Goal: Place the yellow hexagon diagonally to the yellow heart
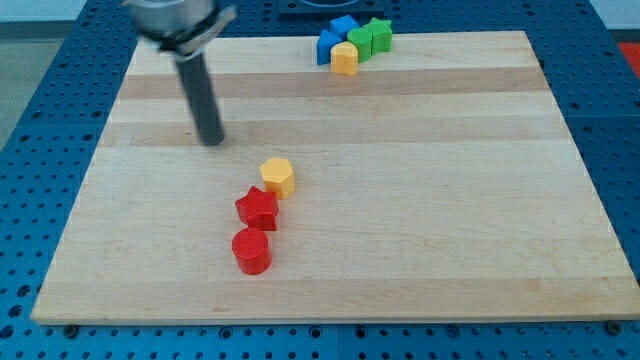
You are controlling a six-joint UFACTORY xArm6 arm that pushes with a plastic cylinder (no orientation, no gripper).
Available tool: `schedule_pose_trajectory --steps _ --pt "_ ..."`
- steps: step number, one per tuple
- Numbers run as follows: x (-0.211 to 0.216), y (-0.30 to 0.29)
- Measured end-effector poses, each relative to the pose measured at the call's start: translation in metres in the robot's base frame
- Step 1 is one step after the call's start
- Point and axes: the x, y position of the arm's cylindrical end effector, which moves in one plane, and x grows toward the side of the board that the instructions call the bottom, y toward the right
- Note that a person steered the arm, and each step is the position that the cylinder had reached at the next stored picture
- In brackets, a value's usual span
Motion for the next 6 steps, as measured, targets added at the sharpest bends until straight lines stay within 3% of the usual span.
schedule_pose_trajectory --steps 1,3,4,5,6 --pt "0.054 -0.005" --pt "0.065 0.114" --pt "0.039 0.156" --pt "-0.022 0.171" --pt "-0.038 0.169"
